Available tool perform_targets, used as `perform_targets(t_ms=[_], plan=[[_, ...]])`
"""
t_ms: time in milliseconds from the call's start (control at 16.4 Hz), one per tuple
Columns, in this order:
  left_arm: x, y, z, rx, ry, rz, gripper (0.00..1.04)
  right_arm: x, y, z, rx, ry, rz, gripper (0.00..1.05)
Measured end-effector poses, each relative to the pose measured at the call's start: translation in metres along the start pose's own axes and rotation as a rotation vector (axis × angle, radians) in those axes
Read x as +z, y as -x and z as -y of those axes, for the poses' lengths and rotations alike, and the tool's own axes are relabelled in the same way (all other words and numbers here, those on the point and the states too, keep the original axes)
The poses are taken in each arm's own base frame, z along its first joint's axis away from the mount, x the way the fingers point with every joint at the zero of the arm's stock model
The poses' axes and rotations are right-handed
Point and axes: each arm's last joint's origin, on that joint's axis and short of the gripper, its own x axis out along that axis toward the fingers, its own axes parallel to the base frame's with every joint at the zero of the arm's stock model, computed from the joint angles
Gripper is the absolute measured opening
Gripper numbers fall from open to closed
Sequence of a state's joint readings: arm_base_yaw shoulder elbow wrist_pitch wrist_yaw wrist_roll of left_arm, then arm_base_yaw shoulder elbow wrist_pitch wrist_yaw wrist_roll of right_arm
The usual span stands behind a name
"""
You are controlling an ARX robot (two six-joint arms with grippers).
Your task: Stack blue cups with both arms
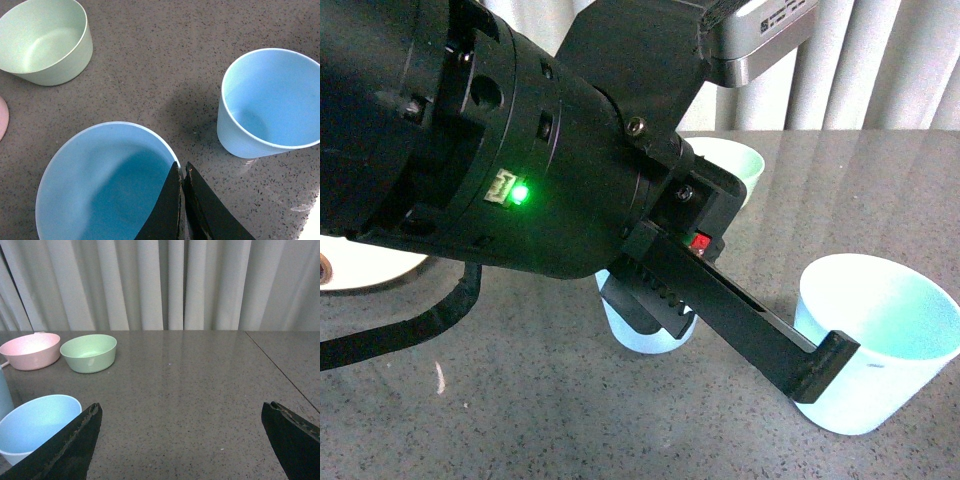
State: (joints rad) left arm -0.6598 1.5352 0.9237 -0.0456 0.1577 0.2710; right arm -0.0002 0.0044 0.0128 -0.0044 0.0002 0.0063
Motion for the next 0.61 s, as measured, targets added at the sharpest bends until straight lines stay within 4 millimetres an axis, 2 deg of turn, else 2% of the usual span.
perform_targets(t_ms=[609], plan=[[-0.006,-0.016,0.004,-0.033,0.014,-0.032,0.02,0.000,0.000,0.000,0.000,0.000,0.000,0.98]])
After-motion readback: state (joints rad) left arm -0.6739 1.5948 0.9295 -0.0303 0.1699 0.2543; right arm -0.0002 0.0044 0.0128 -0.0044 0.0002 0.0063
